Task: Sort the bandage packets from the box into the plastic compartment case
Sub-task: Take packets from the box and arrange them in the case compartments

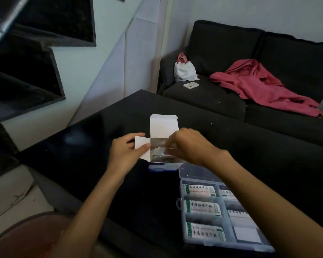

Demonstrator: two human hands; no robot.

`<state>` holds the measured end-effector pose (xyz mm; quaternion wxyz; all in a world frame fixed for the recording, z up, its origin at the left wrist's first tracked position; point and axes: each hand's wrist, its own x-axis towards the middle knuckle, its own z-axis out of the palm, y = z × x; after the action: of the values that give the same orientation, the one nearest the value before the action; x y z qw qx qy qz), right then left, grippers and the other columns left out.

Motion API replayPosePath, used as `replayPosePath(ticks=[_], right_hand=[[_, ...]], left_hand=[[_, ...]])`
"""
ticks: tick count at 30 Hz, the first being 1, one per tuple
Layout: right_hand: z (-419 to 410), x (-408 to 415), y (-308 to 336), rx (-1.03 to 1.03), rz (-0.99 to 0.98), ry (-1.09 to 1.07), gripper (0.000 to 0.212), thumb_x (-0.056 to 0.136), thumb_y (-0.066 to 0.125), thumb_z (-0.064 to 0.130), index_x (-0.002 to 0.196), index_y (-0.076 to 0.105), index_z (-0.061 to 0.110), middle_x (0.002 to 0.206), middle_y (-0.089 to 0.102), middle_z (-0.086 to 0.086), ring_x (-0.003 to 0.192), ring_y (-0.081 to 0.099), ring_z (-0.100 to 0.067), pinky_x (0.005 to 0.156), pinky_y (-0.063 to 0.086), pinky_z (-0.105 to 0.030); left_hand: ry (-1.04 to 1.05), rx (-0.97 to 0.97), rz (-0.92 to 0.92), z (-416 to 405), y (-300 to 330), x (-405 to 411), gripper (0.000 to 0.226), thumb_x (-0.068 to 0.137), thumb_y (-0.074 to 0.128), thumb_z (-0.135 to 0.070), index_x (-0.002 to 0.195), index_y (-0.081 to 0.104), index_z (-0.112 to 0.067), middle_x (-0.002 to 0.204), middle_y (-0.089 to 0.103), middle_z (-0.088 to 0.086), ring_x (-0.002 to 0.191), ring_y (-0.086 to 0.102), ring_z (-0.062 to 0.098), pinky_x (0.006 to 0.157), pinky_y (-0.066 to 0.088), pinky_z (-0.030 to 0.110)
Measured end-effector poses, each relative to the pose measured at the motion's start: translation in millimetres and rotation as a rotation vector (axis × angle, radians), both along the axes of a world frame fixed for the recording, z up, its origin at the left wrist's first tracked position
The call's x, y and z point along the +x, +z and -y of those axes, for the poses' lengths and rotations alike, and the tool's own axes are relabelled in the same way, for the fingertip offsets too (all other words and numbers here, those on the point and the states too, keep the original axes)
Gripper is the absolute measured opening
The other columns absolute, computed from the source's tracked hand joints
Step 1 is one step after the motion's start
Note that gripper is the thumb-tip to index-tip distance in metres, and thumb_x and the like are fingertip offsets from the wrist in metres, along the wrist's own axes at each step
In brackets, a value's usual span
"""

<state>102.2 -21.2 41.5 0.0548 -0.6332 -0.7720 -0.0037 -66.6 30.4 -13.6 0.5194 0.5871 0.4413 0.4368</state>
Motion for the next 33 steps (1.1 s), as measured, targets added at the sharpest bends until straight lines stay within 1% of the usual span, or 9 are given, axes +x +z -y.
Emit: replayPosePath(ticks=[5, 11, 14, 16, 19, 21, 27, 30, 33], right_hand=[[11.6, 4.5, -5.5, 0.113, -0.3, -0.127, 0.021, 0.089, 0.06, 0.023, 0.108, 0.068, 0.016, 0.107, 0.068, 0.001, 0.082, 0.058, -0.003, 0.069, 0.049, -0.017], [20.3, 5.6, -8.2, 0.034, -1.041, -0.401, 0.009, 0.087, 0.062, 0.024, 0.091, 0.069, 0.02, 0.088, 0.069, 0.007, 0.079, 0.064, -0.006, 0.064, 0.05, -0.018], [22.6, 7.6, -5.3, -0.013, -1.274, -0.506, 0.017, 0.086, 0.063, 0.027, 0.093, 0.071, 0.014, 0.094, 0.069, -0.006, 0.084, 0.061, -0.018, 0.075, 0.051, -0.028], [28.3, 9.6, -1.0, -0.077, -1.454, -0.531, 0.021, 0.084, 0.065, 0.026, 0.098, 0.071, 0.01, 0.1, 0.068, -0.01, 0.074, 0.055, -0.011, 0.064, 0.049, -0.02], [45.4, 16.4, 0.6, -0.213, -1.679, -0.511, 0.025, 0.08, 0.068, 0.022, 0.101, 0.07, 0.009, 0.092, 0.068, -0.007, 0.06, 0.049, -0.005, 0.05, 0.041, -0.011], [62.4, 20.2, -3.2, -0.286, -1.733, -0.506, 0.026, 0.077, 0.068, 0.02, 0.1, 0.07, 0.008, 0.086, 0.069, -0.005, 0.059, 0.049, -0.005, 0.051, 0.04, -0.011], [106.3, 31.5, -15.6, -0.249, -1.612, -0.688, 0.028, 0.078, 0.07, 0.022, 0.102, 0.069, 0.009, 0.088, 0.072, -0.002, 0.075, 0.064, -0.008, 0.064, 0.046, -0.021], [122.2, 42.0, -17.4, -0.167, -1.55, -0.727, 0.023, 0.082, 0.067, 0.023, 0.099, 0.07, 0.009, 0.093, 0.073, -0.004, 0.089, 0.067, -0.014, 0.069, 0.047, -0.023], [131.1, 48.1, -22.0, -0.088, -1.503, -0.764, 0.014, 0.083, 0.066, 0.022, 0.089, 0.071, 0.011, 0.085, 0.074, -0.004, 0.082, 0.068, -0.015, 0.068, 0.053, -0.025]], left_hand=[[0.041, -0.149, 0.074, -1.8, -0.6, 2.5, 0.045, 0.079, 0.073, -0.005, 0.12, 0.06, -0.018, 0.084, 0.069, 0.001, 0.077, 0.067, 0.01, 0.059, 0.051, 0.021], [0.149, -0.106, 0.004, 0.6, -5.1, 9.3, 0.04, 0.083, 0.069, -0.01, 0.12, 0.058, -0.021, 0.106, 0.068, 0.007, 0.085, 0.064, 0.011, 0.066, 0.054, 0.026], [0.176, 0.056, -0.32, 3.8, -4.1, 9.2, 0.039, 0.088, 0.063, -0.029, 0.126, 0.055, -0.024, 0.125, 0.061, 0.004, 0.109, 0.058, 0.018, 0.089, 0.05, 0.036], [0.245, 0.239, -0.508, 10.5, 2.1, 9.1, 0.042, 0.092, 0.053, -0.039, 0.132, 0.05, -0.023, 0.134, 0.052, 0.001, 0.123, 0.047, 0.019, 0.095, 0.041, 0.033], [0.265, 0.491, -0.417, 24.8, 19.7, 10.6, 0.032, 0.095, 0.045, -0.037, 0.121, 0.059, -0.023, 0.124, 0.059, -0.002, 0.113, 0.051, 0.013, 0.079, 0.042, 0.013], [0.111, 0.408, -0.268, 41.5, 31.4, 18.1, 0.03, 0.095, 0.042, -0.04, 0.108, 0.065, -0.026, 0.106, 0.066, -0.008, 0.094, 0.06, 0.008, 0.061, 0.044, 0.009], [-0.592, -0.013, -0.233, 75.0, 37.2, 53.1, 0.032, 0.095, 0.049, -0.036, 0.126, 0.053, -0.03, 0.098, 0.062, -0.019, 0.082, 0.061, -0.01, 0.068, 0.049, 0.01], [-0.698, -0.081, -0.26, 80.8, 36.3, 70.8, 0.035, 0.097, 0.049, -0.024, 0.132, 0.05, -0.025, 0.103, 0.066, -0.013, 0.092, 0.065, 0.002, 0.081, 0.054, 0.023], [-0.709, -0.151, -0.248, 87.5, 34.2, 84.2, 0.031, 0.095, 0.052, -0.019, 0.126, 0.054, -0.024, 0.109, 0.068, -0.005, 0.093, 0.068, 0.008, 0.088, 0.054, 0.032]])
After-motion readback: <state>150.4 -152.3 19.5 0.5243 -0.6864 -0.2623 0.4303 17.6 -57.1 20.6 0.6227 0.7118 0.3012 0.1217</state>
